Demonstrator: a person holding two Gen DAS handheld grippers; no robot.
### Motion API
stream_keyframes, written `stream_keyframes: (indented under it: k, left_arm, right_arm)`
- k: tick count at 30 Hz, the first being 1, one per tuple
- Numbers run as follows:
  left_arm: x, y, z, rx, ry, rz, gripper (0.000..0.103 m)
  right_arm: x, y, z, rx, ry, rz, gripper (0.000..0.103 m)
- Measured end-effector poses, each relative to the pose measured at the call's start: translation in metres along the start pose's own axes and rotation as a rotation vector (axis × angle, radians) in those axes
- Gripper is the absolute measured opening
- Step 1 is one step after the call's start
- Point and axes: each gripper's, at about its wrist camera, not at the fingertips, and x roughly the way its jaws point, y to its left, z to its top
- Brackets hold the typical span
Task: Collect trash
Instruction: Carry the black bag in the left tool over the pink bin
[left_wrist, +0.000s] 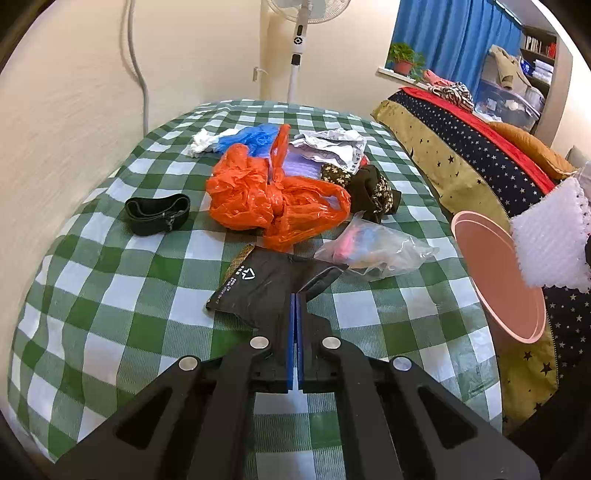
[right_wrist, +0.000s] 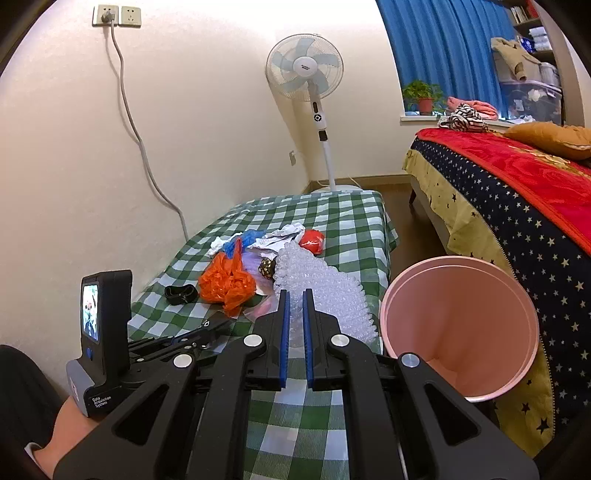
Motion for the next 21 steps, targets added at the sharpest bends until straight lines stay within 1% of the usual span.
stream_keyframes:
  k: [6, 11, 21]
  left_arm:
    - [-0.014, 0.000, 0.002, -0.018, -0.041, -0.030, 0.001]
    - [-0.027, -0.007, 0.005, 0.001, -0.077, -0.052, 0.000]
    - [-0.046, -0.025, 0.008, 0.038, -0.120, -0.080, 0.001]
  right_arm:
    - [-0.008, 0.000, 0.001, 0.003, -0.011, 0.006, 0.007]
    - [-0.016, -0.001, 0.004, 0.009, -0.024, 0.007, 0.007]
    - [-0.027, -0.006, 0.012, 0.032, -0.047, 0.013, 0.007]
